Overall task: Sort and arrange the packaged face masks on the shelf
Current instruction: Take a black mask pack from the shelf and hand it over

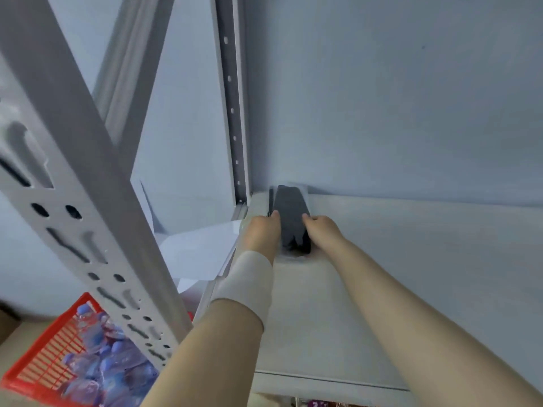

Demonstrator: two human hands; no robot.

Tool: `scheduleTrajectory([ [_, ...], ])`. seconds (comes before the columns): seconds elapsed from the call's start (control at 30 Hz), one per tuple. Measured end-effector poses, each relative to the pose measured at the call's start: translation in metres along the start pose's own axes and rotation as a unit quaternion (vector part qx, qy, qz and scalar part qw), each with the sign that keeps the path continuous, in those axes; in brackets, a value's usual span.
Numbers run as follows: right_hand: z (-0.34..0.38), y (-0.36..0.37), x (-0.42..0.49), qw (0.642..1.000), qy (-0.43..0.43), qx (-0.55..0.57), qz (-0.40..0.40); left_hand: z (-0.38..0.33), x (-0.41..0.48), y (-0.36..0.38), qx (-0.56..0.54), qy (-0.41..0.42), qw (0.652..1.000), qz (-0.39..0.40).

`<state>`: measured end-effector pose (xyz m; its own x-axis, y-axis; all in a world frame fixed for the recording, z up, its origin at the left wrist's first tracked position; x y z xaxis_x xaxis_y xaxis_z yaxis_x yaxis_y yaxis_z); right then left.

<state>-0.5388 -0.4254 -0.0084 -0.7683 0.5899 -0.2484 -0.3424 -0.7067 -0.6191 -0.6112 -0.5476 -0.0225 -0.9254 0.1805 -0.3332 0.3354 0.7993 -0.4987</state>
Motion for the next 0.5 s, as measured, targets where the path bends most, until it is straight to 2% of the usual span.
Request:
scheduleTrajectory([
  [0.13, -0.002, 0.003, 0.0, 0.999, 0.012, 0.046, -0.002, -0.001, 0.01, 0.001, -0.019, -0.002, 0.999, 0.035],
  [0.3, -0.002, 0.002, -0.005, 0.996, -0.02, 0.082, -0.007, -0.006, 0.007, 0.002, -0.027, 0.035, 0.998, 0.039],
  [0.43, -0.01, -0.006, -0.02, 0.988, -0.009, 0.154, 0.022, -0.001, -0.007, -0.001, -0.12, 0.026, 0.992, 0.028],
  [0.5, -0.016, -0.009, -0.028, 0.975, 0.002, 0.209, 0.075, 0.001, -0.017, 0.007, -0.218, 0.013, 0.973, 0.074],
])
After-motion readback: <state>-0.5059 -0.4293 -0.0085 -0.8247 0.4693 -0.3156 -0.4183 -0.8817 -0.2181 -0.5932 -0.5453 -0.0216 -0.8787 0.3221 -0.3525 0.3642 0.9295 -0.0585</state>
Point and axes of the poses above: each hand's wrist, its own x-axis towards the middle knuckle, its own y-axis out of the palm, z = x × y, the point moved 7 cm from there along x, towards the middle knuckle
